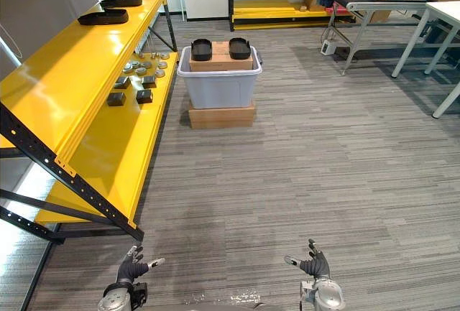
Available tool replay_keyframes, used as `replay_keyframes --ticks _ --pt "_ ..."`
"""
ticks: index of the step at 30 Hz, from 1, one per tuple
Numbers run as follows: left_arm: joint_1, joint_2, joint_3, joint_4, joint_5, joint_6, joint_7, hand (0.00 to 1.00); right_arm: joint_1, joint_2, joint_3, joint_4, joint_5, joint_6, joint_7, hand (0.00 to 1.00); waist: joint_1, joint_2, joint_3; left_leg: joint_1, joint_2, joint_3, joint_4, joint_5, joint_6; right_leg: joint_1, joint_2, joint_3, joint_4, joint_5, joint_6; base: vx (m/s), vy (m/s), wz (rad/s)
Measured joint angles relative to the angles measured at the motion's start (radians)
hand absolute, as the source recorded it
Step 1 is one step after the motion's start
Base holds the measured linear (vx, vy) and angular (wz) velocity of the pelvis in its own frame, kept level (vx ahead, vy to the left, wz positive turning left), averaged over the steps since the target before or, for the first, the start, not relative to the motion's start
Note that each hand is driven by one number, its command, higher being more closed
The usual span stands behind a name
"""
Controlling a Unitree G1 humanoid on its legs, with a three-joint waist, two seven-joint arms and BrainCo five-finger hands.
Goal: Walk over and take plastic housings, then place them on the shelf
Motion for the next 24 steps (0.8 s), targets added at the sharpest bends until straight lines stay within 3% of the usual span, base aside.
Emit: replay_keyframes --ticks 24 --pt "0.014 -0.001 -0.006 -0.054 -0.018 -0.001 -0.016 0.0 -0.004 -0.002 -0.028 -0.058 0.0 0.001 -0.003 0.0 -0.003 0.005 0.001 -0.033 -0.001 0.005 0.0 -0.008 0.009 -0.029 -0.001 0.0 0.0 -0.007 0.008 0.0 -0.001 0.0"
